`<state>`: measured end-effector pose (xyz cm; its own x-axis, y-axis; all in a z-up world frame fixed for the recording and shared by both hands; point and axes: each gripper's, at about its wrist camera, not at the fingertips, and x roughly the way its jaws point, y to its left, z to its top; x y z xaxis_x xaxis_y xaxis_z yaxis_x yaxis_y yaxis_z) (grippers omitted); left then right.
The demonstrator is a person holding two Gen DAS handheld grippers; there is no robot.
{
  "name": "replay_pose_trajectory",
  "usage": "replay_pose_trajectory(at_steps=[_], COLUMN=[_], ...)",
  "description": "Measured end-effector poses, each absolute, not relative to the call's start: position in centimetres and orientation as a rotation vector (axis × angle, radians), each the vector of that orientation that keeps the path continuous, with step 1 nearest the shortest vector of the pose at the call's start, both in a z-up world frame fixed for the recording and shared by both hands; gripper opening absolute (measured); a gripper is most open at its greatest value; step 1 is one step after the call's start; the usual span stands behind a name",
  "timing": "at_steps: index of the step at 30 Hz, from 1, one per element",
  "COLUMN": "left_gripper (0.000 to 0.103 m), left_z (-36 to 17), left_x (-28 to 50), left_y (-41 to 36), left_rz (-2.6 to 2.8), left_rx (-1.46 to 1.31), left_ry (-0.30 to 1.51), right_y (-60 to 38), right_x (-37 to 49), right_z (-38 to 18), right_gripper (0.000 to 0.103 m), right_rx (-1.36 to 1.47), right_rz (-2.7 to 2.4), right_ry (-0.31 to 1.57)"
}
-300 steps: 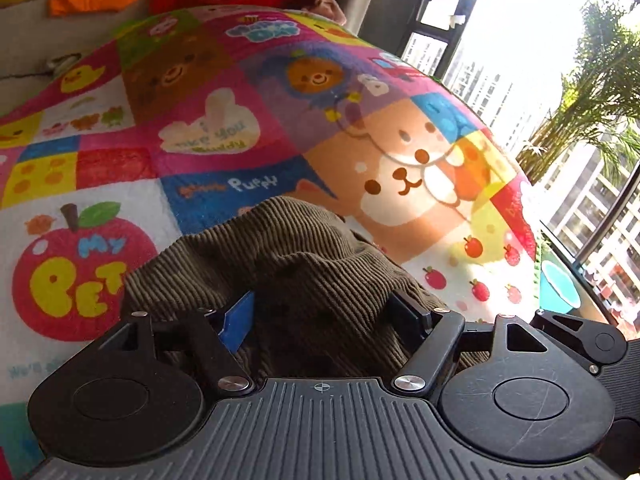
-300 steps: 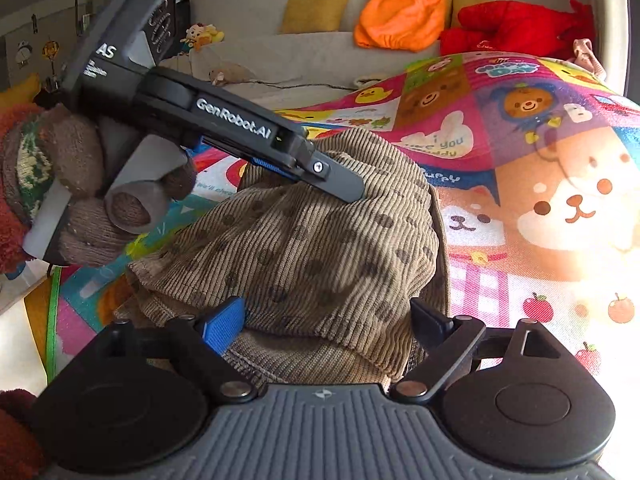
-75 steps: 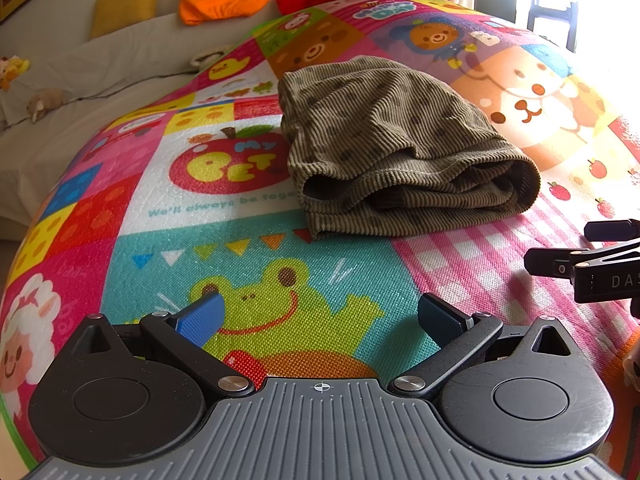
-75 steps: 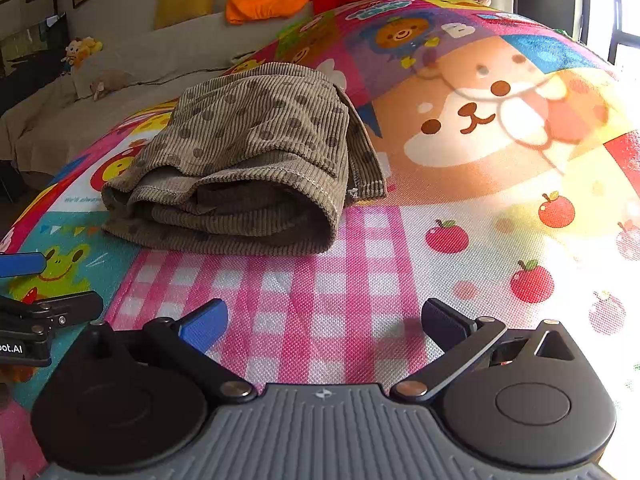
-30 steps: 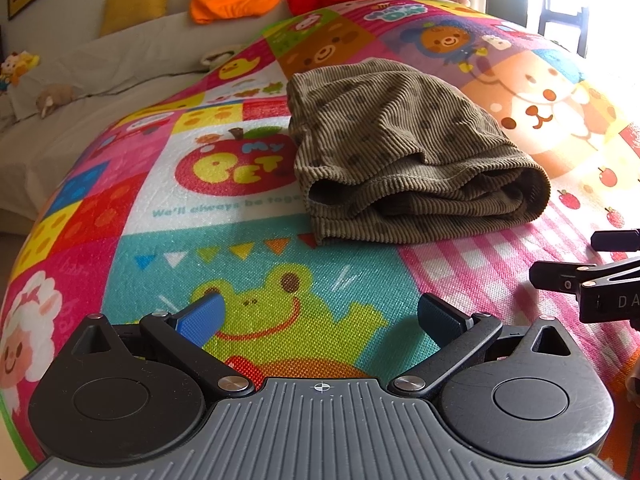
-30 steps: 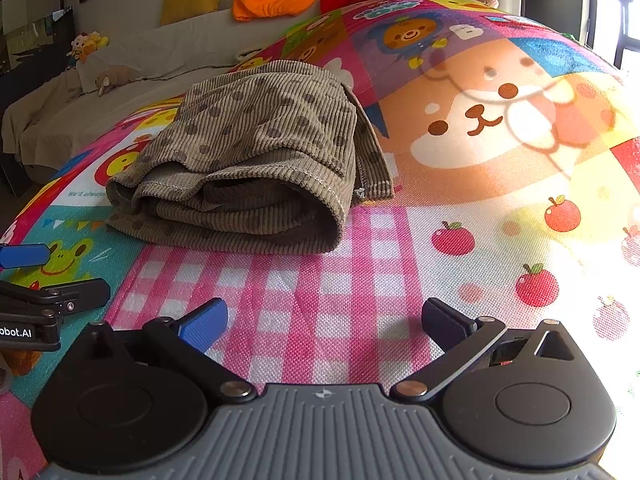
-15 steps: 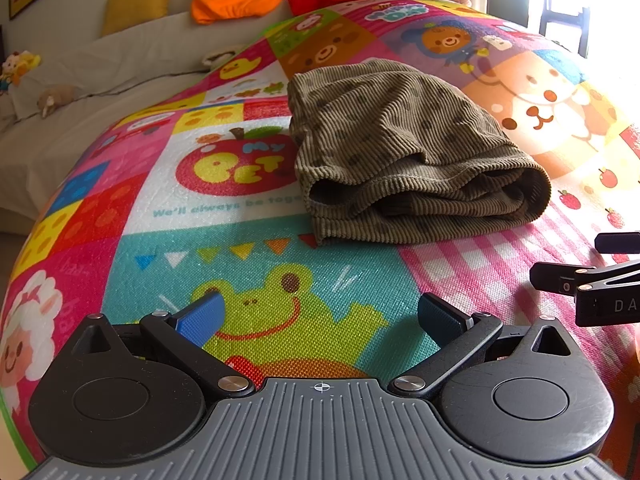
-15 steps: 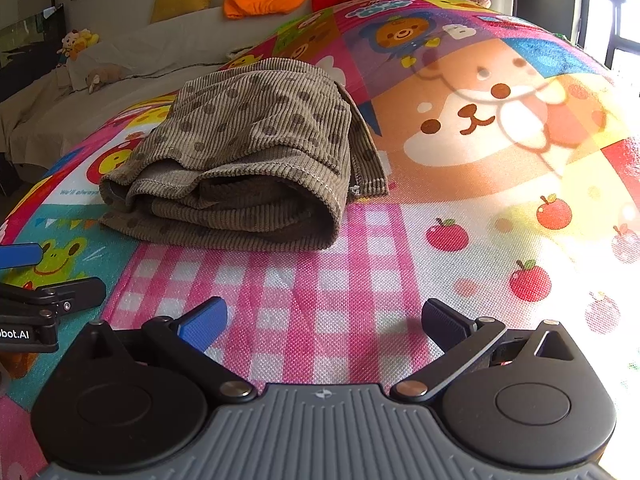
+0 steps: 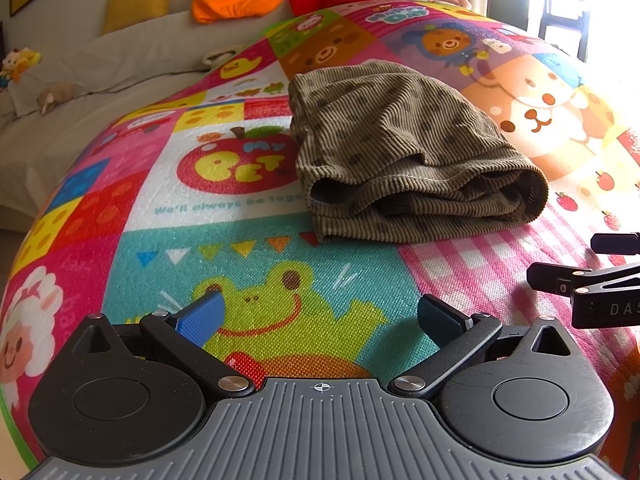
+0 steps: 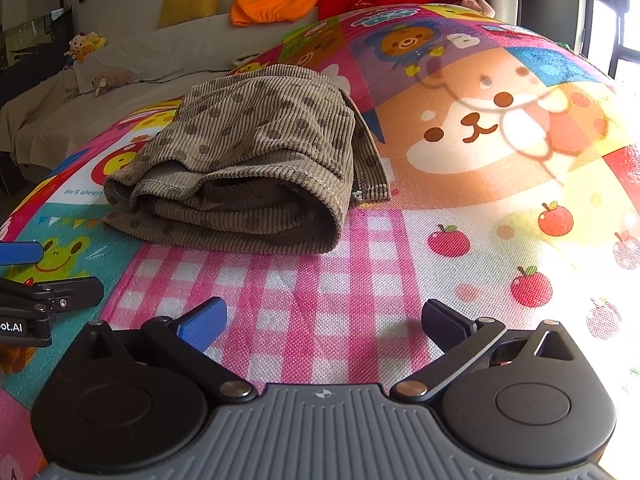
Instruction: Fold clothes
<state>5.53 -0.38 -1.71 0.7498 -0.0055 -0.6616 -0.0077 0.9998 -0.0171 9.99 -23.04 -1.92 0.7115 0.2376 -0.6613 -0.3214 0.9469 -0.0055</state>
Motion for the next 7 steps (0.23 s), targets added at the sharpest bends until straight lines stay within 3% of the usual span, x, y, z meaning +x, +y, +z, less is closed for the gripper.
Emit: replay_pose_trajectory(at_steps=[7], left_gripper=[0.103], left_z=[-1.3], left_x=[5.3], left_y=[0.7], left_rz=[-0.022], left_rx=[-0.074], left_ry=[0.705], right_y=[-22.1], right_x=[9.0], right_z=[-1.8], right_gripper=[0.103], right_rx=[-0.227], right_rz=[0.379], right_ry=[0.634])
